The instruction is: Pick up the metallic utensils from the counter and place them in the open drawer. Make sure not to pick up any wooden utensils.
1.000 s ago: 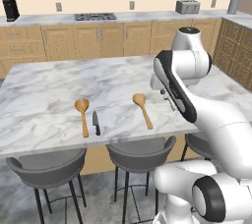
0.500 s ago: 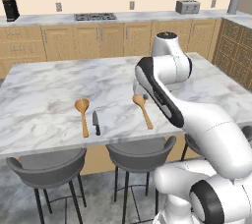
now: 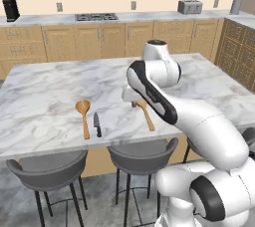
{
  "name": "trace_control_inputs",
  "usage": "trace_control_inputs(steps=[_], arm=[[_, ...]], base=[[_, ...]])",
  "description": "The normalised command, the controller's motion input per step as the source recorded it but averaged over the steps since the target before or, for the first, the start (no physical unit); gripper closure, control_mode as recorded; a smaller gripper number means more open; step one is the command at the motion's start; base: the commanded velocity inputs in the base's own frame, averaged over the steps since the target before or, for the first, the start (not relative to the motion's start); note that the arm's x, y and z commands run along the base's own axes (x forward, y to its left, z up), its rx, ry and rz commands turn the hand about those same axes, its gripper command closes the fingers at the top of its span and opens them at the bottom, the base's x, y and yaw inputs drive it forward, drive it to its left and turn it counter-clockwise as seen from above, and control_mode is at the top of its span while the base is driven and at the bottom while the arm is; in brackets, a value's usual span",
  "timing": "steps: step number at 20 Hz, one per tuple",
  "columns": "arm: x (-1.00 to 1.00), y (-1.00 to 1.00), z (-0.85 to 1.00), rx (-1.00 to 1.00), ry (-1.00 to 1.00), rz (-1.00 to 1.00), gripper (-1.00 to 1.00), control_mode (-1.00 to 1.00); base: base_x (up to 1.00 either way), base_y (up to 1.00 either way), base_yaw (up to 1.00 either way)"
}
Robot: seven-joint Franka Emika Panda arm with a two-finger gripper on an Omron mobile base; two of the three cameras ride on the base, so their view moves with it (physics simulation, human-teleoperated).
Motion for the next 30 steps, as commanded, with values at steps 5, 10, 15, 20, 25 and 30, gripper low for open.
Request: trace_control_inputs(steps=[5, 10, 15, 20, 25, 30], arm=[[0.29, 0.55, -0.58, 0.03, 0.08, -0.01, -1.0, -1.0], [0.26, 0.78, -0.46, 0.0, 0.0, -0.09, -1.0, -1.0], [0.39, 0.68, -0.29, -0.03, 0.0, -0.12, -1.0, -1.0], [0.58, 0.51, -0.18, -0.07, 0.0, -0.11, -1.0, -1.0], [0.54, 0.22, -0.06, -0.04, 0.0, -0.09, -1.0, -1.0], [0.28, 0.0, -0.22, 0.0, 0.0, -0.04, -1.0, -1.0]], base=[[0.0, 0.0, 0.0], [0.0, 0.0, 0.0], [0.0, 0.0, 0.0], [0.0, 0.0, 0.0], [0.0, 0.0, 0.0], [0.0, 0.0, 0.0]])
